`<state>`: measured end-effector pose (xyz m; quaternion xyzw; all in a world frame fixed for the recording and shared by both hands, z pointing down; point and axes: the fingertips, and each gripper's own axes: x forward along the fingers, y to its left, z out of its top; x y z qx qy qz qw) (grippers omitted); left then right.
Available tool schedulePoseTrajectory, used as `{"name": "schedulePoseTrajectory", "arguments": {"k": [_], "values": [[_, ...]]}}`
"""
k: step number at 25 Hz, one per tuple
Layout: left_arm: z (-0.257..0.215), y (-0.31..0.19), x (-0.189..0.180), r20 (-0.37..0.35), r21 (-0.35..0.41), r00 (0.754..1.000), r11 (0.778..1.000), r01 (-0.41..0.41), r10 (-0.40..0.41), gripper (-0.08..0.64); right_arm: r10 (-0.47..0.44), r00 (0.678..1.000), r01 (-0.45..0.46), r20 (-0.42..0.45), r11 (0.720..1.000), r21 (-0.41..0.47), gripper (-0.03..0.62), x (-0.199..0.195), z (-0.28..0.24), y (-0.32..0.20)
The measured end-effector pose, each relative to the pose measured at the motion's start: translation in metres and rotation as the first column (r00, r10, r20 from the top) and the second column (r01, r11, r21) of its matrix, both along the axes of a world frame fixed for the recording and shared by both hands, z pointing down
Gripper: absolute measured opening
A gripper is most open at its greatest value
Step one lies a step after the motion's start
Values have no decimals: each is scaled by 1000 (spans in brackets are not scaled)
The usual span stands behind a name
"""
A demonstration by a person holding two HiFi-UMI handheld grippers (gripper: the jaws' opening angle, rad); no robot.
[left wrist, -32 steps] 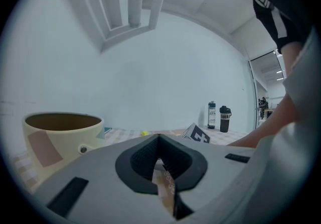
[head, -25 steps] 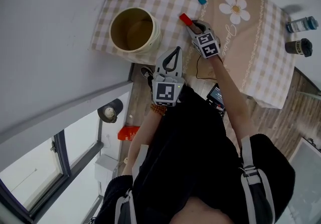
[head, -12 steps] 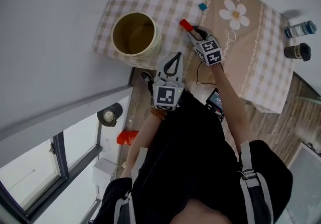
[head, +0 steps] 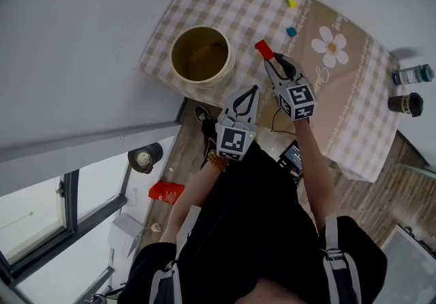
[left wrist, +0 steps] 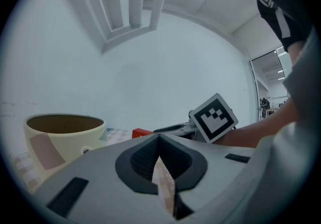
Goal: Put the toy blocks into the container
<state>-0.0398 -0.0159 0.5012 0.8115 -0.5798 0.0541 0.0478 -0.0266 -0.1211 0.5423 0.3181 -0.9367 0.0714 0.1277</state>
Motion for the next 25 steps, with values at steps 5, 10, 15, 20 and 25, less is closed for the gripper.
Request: {"name": "schedulePoseTrajectory", "arguments": {"k": [5, 10, 15, 20, 25], "values": [[-4, 0, -8, -8, -16, 1000, 1000, 15, -15, 0, -15, 998, 11, 68, 999, 52, 132, -14, -54, 6], [-3, -5, -9, -6, -38, 1000, 999, -15, 15, 0, -43, 992, 31, 117, 994, 108, 132, -33, -104, 15], [-4, -9, -14, -3, -37, 998, 997, -62, 62, 0, -65, 985, 40, 162, 988, 147, 132, -54, -140, 23], [7, -17, -20, -23, -60, 993, 991, -119, 118, 0, -83, 985, 57, 150, 984, 171, 132, -83, -156, 32], [7, -25, -16, -56, -57, 980, 979, -194, 191, 0, -92, 988, 69, 123, 981, 180, 132, -103, -160, 45]]}}
